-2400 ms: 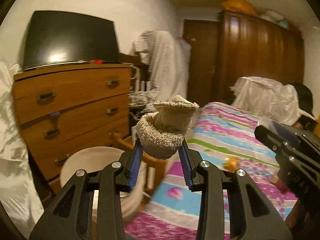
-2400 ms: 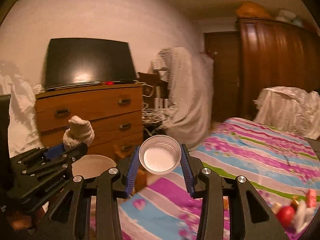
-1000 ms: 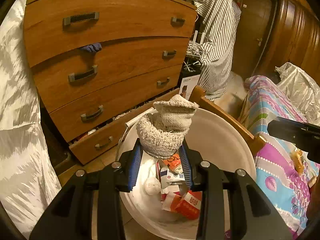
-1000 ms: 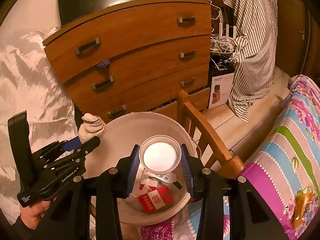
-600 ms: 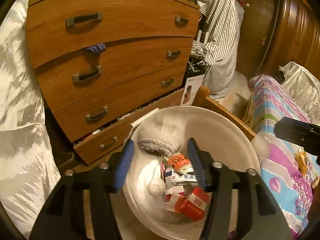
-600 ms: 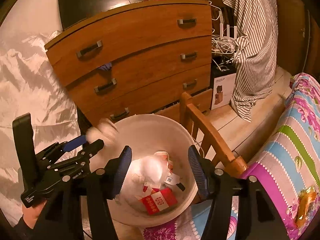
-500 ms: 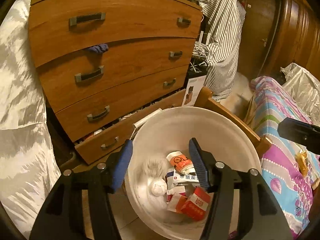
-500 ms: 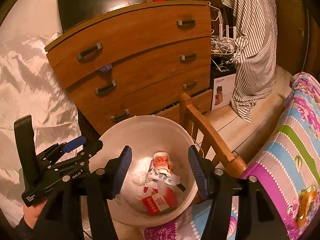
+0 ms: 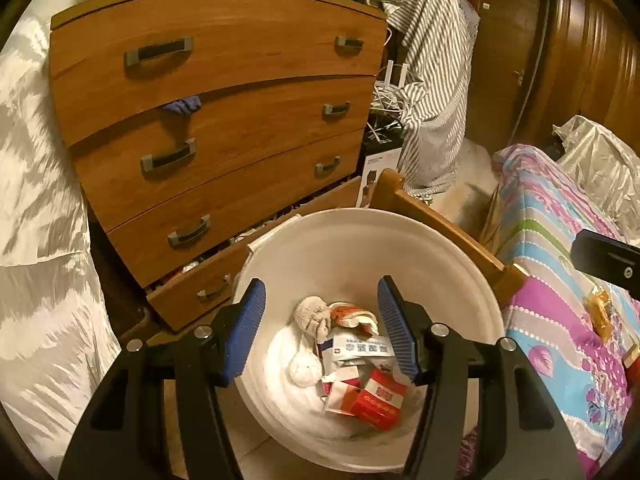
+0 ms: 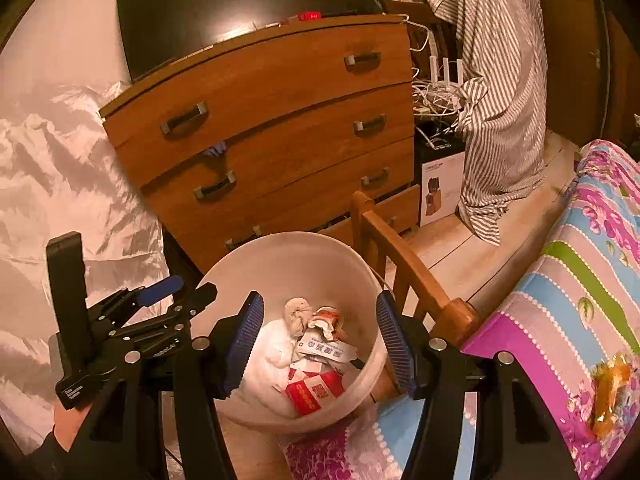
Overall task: Collect trash
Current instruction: 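Move both open tools away from the bucket toward the bed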
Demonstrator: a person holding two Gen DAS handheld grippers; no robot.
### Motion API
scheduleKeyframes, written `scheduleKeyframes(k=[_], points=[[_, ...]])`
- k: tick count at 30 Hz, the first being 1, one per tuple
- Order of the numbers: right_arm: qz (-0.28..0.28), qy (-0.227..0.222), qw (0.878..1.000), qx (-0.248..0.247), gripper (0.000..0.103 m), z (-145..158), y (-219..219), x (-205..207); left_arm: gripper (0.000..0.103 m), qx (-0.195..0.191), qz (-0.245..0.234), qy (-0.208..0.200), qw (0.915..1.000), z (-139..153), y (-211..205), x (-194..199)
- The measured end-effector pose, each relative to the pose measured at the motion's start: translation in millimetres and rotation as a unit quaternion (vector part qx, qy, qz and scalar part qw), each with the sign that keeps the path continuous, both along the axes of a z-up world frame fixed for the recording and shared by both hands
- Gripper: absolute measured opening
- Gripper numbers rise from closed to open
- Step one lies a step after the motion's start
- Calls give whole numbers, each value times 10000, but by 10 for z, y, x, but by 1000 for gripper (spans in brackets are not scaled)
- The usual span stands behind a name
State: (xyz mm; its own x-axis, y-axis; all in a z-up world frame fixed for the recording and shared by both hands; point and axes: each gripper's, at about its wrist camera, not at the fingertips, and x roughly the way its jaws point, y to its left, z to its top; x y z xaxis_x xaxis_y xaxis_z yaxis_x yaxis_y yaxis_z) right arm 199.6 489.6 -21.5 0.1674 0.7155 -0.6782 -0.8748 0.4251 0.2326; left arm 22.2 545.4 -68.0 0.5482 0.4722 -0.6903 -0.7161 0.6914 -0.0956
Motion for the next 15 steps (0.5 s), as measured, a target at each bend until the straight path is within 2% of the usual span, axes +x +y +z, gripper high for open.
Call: scheduleKeyframes(k=[4, 7, 10, 15], points=[[-101, -108, 9998, 131, 60, 101, -294, -23, 56, 46, -146, -16, 9999, 44, -185, 69], [-228, -294, 9990, 236, 63, 174, -642, -22, 56, 65, -433, -29, 9990, 72, -441, 212], [-446, -395, 9977, 336, 65, 173, -1116, 43, 56, 62, -784, -17, 9969, 64, -739, 406], [-1208, -328, 9914, 386, 66, -59, -2309, 300, 56, -20, -1571, 69, 9876, -36, -1422, 845]])
